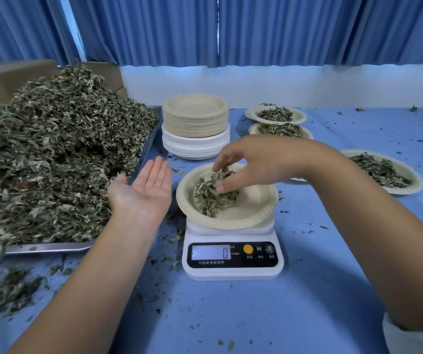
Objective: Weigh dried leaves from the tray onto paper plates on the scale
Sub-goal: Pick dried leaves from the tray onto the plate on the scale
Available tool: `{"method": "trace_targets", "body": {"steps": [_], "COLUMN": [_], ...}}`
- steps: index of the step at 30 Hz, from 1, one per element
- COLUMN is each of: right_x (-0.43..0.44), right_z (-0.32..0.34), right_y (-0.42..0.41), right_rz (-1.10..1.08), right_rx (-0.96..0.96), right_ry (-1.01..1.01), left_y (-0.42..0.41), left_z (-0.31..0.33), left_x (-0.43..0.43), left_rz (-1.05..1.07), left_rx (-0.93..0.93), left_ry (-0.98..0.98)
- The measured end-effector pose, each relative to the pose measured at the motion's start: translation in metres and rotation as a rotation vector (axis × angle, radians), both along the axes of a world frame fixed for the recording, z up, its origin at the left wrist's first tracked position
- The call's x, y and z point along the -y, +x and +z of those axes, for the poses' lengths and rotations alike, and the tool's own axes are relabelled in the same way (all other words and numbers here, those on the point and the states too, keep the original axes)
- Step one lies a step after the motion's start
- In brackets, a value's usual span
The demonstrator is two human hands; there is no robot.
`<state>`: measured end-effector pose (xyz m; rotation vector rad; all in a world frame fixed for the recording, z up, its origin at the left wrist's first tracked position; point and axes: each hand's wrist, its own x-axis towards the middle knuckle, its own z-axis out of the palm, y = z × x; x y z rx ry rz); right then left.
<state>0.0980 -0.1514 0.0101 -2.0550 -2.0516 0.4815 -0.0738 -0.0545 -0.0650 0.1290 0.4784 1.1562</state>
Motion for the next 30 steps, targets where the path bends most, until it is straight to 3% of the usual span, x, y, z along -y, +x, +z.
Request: {"method": "trace_targets", "body": {"steps": [6,13,30], "right_x": [-0.002,-0.004,-0.007], "right_z": [-0.003,-0.013,-0.011], "right_y": [-0.008,-0.009,-0.01], "right_rz": [0.047,0.079,0.023], "right_rx": [-0.059,0.077,-0.036], "right_ry": [0.207,-0.033,0.265], "left_y": [0.001,-0.001,-0.001], "left_z": [-0.001,0.0,0.0], "left_x": [0.0,0.0,0.001], "left_rz": [-0.006,-0.007,-0.013], "left_rx": [-0.008,-0.003,-0.008], "left_ry": [-0.003,0.008,0.011]}}
